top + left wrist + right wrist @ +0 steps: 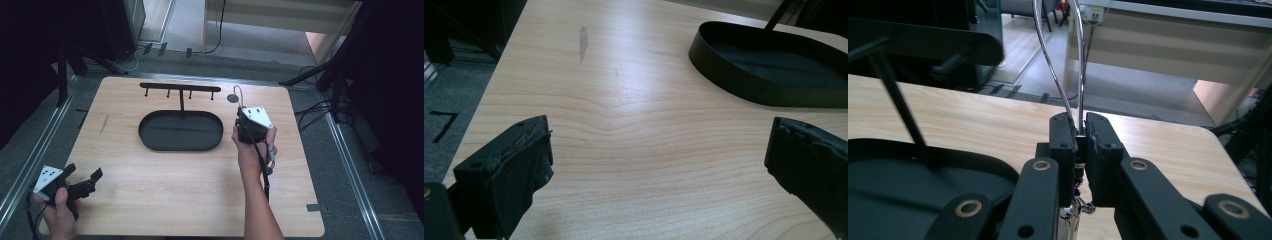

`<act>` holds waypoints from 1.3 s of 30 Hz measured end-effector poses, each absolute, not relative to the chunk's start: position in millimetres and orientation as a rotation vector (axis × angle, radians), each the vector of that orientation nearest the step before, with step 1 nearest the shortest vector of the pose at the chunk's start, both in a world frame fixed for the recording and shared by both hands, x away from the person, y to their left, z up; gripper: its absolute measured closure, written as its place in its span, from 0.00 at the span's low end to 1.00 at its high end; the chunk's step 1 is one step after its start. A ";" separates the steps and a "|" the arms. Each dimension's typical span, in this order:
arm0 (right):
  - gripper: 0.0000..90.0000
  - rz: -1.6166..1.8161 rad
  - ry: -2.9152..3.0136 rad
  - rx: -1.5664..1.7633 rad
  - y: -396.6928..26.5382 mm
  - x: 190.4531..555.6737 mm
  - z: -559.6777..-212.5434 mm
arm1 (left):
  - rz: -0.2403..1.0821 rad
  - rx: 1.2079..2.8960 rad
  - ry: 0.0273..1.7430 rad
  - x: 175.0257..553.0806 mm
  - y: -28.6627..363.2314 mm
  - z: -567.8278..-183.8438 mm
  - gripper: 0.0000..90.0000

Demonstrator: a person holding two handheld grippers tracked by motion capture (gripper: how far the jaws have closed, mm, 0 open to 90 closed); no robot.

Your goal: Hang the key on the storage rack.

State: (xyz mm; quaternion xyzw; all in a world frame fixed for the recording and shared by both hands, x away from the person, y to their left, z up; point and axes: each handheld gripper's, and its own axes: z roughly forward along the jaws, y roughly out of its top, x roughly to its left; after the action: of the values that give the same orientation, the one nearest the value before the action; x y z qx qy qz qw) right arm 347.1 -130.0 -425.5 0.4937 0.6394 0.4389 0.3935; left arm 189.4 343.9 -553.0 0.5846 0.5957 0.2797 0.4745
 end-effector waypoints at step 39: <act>0.93 1.077 1.766 1.280 -69.1 370.8 -456.2 | 0.679 1.428 1.454 190.0 344.7 -553.2 0.00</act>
State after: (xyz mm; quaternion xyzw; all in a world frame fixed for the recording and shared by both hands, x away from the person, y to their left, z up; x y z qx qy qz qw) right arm 370.8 -69.1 -456.2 0.4936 0.6807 0.4152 0.3473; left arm 190.0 344.7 -553.2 0.5845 0.5951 0.2777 0.4766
